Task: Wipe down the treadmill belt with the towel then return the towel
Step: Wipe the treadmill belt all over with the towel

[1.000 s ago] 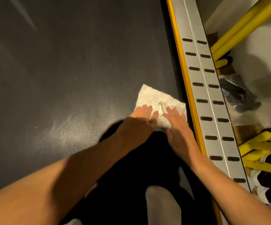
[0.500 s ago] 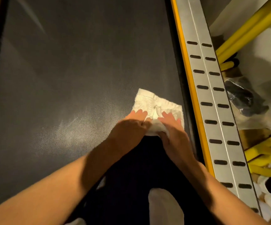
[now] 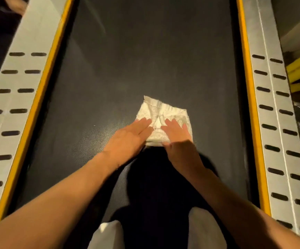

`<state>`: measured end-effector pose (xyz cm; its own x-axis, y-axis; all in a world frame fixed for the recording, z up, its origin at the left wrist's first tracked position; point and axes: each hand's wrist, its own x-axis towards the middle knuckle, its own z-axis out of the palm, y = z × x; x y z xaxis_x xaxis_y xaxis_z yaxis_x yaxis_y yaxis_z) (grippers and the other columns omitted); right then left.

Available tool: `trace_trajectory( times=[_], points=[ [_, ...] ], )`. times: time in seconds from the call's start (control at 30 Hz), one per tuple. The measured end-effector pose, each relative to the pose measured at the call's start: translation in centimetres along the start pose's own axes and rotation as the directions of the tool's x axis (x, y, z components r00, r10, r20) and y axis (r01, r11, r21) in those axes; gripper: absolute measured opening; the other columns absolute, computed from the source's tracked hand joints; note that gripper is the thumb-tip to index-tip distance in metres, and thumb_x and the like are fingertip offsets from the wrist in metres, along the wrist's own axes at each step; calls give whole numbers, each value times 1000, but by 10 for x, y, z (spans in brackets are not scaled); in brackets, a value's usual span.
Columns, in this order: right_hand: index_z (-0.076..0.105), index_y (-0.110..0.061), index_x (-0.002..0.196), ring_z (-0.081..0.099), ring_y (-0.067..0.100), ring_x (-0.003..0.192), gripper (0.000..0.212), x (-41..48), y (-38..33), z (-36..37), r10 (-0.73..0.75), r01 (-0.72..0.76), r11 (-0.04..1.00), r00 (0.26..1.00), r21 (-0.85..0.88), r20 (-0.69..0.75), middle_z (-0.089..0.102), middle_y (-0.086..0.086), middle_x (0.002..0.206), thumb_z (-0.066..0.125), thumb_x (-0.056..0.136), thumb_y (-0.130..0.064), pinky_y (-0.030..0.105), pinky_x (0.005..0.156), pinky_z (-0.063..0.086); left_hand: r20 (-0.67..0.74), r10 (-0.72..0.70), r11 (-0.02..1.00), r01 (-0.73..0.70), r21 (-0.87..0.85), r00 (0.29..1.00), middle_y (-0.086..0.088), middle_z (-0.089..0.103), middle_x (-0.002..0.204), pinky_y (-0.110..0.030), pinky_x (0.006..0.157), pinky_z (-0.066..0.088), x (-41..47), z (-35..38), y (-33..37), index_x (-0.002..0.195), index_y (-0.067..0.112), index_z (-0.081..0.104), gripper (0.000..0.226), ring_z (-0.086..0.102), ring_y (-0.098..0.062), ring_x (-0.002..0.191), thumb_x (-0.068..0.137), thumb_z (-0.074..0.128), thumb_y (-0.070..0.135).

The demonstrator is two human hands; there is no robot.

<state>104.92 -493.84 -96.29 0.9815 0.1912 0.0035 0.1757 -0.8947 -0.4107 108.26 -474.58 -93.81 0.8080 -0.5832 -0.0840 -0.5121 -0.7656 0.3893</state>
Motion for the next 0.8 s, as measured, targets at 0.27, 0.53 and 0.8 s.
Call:
trace_trajectory(
  times=[0.27,0.53,0.8],
  points=[
    [43,-10,139,23,25,143,54,24,-26,12,-130,130,991,989,12,72,36,10,150,61,88,-12,39,119,6,20,-102,984,98,148,995,-11,53,133,-41,74,55,-18,-7,-17,120,8,58,37,58,-34,111,83,64,10],
    [56,-2,124,41,34,133,41,16,-57,32,-149,150,988,989,39,-25,49,17,140,55,84,-8,52,113,26,-30,-230,971,231,54,973,0,20,157,-39,108,36,-46,-12,-24,147,18,32,53,29,-22,141,96,48,12],
    [51,-2,129,41,35,133,46,21,-90,53,-284,285,959,955,4,89,48,18,140,55,83,-5,57,107,34,-7,-280,942,276,189,960,-20,55,132,-44,83,56,-88,-2,-48,119,0,57,39,56,-36,118,81,60,4]
  ],
)
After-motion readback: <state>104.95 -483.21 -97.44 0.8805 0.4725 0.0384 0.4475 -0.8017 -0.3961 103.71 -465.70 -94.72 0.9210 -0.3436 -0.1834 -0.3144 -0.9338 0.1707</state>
